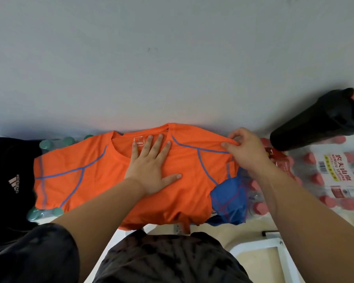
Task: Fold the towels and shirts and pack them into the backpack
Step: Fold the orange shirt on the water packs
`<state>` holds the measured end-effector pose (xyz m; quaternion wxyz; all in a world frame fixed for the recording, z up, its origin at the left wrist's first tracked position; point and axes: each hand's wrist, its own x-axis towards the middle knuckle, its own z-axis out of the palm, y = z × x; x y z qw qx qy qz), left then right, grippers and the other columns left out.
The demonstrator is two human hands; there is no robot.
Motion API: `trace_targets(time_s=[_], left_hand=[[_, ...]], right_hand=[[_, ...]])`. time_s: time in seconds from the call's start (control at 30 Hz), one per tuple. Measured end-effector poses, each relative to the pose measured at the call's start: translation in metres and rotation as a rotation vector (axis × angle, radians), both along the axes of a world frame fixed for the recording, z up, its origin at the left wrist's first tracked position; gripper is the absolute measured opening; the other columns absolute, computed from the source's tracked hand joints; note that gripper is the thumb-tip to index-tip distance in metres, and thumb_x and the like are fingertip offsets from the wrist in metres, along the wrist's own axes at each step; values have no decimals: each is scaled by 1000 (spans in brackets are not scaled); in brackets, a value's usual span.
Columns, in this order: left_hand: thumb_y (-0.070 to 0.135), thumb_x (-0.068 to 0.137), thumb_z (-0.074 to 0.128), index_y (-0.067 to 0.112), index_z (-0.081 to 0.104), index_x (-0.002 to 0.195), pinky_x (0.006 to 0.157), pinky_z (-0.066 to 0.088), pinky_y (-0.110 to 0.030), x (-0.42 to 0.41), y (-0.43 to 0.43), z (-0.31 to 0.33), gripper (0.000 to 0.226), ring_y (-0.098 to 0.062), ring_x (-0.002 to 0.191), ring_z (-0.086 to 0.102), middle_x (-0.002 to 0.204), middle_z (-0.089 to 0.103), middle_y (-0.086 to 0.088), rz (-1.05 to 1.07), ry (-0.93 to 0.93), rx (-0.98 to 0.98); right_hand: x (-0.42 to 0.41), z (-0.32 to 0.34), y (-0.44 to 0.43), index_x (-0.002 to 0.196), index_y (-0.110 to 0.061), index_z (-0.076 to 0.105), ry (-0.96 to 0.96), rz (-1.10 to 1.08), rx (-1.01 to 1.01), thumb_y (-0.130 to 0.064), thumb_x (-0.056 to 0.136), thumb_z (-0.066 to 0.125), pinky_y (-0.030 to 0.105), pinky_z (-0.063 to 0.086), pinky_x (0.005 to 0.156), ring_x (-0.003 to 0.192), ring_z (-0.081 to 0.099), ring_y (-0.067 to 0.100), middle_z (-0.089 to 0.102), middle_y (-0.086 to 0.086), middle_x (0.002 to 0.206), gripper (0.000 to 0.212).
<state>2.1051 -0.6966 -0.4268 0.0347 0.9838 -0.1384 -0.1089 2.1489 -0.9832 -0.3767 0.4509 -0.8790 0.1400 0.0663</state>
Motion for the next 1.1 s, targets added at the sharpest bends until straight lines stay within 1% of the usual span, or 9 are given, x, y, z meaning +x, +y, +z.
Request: trace_targets(time_s=[0.1, 0.23, 0.4, 0.57, 0.67, 0.83, 0.9, 1.0, 1.1], left_hand=[[94, 73, 20, 30, -10, 159, 119, -6, -64, 4, -2, 0, 111, -29, 153, -15, 167, -16, 0, 4, 4, 7], [94, 74, 22, 32, -12, 158, 120, -7, -62, 1, 6, 5, 110, -27, 153, -16, 167, -15, 0, -13, -7, -45], [95, 74, 20, 32, -3, 160, 119, -5, -64, -24, 33, 6, 110, -29, 154, -12, 167, -13, 1, 57, -50, -53], [99, 67, 21, 32, -9, 159, 118, -5, -66, -26, 42, 2, 117, -32, 152, -19, 165, -24, 0, 68, 18, -7], [99, 67, 22, 31, -10, 159, 118, -5, -66, -23, 38, 2, 118, -33, 151, -21, 165, -24, -1, 58, 14, -15], [97, 68, 25, 32, -9, 159, 118, -6, -65, -23, 39, 0, 116, -33, 151, -21, 165, -24, -1, 57, 4, -44], [96, 69, 26, 32, -8, 159, 118, -7, -65, -22, 39, 0, 116, -33, 151, -21, 165, -23, -1, 60, 2, -58], [97, 68, 27, 32, -8, 159, 118, -7, -65, -22, 39, -1, 116, -33, 151, -20, 165, -22, -1, 64, -1, -65], [96, 69, 28, 32, -6, 159, 118, -6, -65, -22, 39, -1, 116, -33, 151, -20, 166, -22, -2, 64, -4, -68]], right_hand=[[-8, 0, 4, 105, -20, 64, 200, -76, 390, 5, 74, 78, 26, 50, 50, 66, 66, 14, 69, 13, 93, 42], [-11, 2, 11, 108, -19, 66, 222, -146, 464, 11, 74, 70, 35, 55, 60, 78, 68, 26, 68, 15, 105, 46], [-10, 7, 26, 94, -20, 69, 128, -195, 309, 10, 77, 64, 33, 54, 58, 64, 63, 21, 69, 13, 100, 35], [-16, 23, 61, 107, -17, 72, 46, -91, 109, 2, 76, 65, 20, 52, 54, 59, 62, 4, 69, -4, 84, 37], [-19, 27, 92, 121, -16, 69, -4, 33, 0, -5, 74, 72, 28, 58, 76, 75, 66, 10, 71, -4, 92, 49], [-27, 27, 131, 153, -26, 37, 1, 427, 10, -25, 94, 65, 34, 49, 101, 106, 66, 15, 47, -5, 149, 65], [-35, 23, 131, 147, -21, 47, -162, 481, -86, -16, 98, 55, 29, 42, 108, 119, 59, 12, 51, 0, 147, 50], [-45, 6, 120, 140, -12, 55, -361, 408, -368, -14, 96, 52, 43, 39, 112, 133, 48, 24, 53, 9, 145, 44], [-62, -18, 120, 159, -13, 19, -108, 529, -568, -41, 101, 44, 47, 10, 125, 155, 7, 27, 9, 10, 168, 69]])
